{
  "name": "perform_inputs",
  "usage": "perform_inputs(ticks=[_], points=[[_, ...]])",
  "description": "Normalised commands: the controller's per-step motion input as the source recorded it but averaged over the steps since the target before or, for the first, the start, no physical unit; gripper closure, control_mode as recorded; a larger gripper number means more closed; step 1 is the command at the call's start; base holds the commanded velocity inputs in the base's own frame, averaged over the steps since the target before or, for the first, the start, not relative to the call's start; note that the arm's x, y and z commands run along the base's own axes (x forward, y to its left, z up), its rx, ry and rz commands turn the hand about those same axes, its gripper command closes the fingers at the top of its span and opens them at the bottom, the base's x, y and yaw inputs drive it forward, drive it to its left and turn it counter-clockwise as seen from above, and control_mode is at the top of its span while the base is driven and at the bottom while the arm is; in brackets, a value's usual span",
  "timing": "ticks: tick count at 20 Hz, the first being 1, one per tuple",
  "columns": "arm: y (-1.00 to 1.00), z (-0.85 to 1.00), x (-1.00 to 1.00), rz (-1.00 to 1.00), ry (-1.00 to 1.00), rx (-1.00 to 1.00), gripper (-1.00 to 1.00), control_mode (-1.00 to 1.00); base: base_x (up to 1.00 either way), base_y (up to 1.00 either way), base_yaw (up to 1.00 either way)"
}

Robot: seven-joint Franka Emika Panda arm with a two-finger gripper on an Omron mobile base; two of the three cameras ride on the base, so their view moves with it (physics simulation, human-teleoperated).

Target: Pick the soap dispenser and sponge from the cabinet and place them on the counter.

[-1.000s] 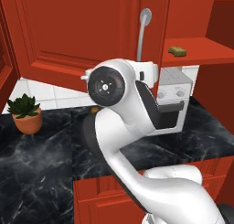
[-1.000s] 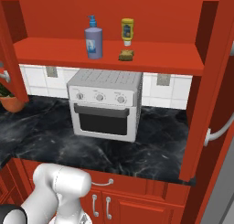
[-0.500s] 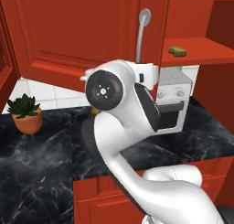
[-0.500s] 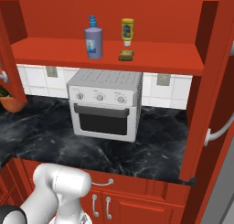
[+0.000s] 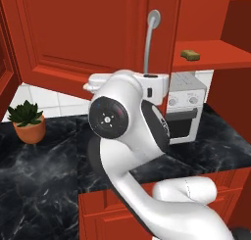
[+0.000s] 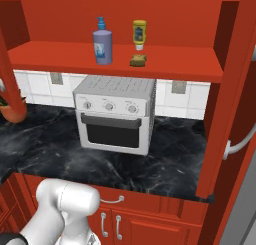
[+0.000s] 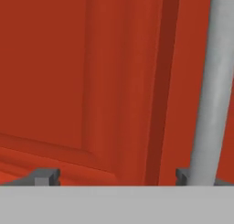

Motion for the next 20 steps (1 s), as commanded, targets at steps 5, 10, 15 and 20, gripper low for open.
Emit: perform_inputs(ticks=[5,10,15,20], points=[[0.40,0.00,-0.01,0.00,-0.11,0.00,-1.00,-1.00,0.00,0.00,0.00],[0.45,0.00,-0.01,0.00,-0.07,0.00,-1.00,-1.00,0.00,0.00,0.00],[0.37,0.05,-0.09,0.00,-0.07,0.00,-1.00,-1.00,0.00,0.00,0.00],[0.27,0.04,-0.07,-0.06,-0.17,0.00,-1.00,-1.00,0.00,0.00,0.00]])
